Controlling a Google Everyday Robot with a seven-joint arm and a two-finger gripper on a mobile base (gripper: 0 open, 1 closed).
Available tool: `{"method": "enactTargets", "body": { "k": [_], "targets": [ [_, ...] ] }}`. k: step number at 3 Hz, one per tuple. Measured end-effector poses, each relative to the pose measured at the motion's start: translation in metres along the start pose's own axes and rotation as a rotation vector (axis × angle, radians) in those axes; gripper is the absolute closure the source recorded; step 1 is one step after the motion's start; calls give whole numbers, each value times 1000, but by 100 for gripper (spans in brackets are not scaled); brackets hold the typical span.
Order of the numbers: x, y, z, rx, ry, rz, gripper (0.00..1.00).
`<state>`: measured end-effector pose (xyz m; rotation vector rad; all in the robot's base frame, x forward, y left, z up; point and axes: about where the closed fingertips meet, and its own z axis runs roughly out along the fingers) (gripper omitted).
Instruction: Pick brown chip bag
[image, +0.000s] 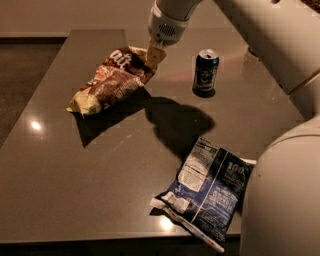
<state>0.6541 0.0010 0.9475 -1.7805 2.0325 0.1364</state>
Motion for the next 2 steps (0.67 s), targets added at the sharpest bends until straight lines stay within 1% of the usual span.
{"method": "enactTargets", "body": {
  "k": [1,2],
  "targets": [
    [-20,-1,-43,29,-65,-48,100],
    [-37,-6,-81,63,-120,-78,100]
  ]
}}
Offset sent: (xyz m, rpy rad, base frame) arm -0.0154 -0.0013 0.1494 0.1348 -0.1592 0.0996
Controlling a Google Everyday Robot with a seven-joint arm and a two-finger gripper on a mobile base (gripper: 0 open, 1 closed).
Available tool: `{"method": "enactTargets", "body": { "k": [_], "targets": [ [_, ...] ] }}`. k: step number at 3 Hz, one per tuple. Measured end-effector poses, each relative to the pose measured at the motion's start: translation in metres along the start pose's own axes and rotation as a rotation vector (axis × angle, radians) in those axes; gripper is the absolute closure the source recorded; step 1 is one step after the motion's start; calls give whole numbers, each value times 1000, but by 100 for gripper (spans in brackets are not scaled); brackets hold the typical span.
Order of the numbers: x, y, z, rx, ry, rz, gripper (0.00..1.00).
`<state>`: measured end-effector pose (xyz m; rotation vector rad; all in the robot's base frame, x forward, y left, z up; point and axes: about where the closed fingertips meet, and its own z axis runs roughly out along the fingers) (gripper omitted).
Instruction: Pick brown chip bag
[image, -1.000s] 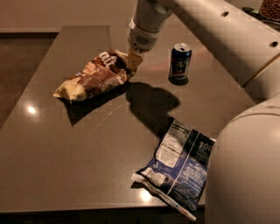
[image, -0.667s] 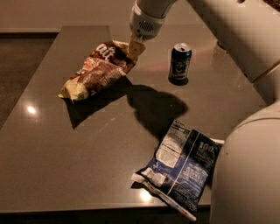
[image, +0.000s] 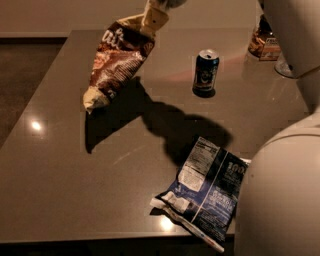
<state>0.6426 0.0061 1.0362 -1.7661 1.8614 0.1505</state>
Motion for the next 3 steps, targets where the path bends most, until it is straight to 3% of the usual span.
{"method": "enactTargets", "body": {
  "k": [2,3],
  "targets": [
    [-10,-14,-52,72,-102,22,100],
    [-12,-17,-54,80,-114,24,100]
  ]
}}
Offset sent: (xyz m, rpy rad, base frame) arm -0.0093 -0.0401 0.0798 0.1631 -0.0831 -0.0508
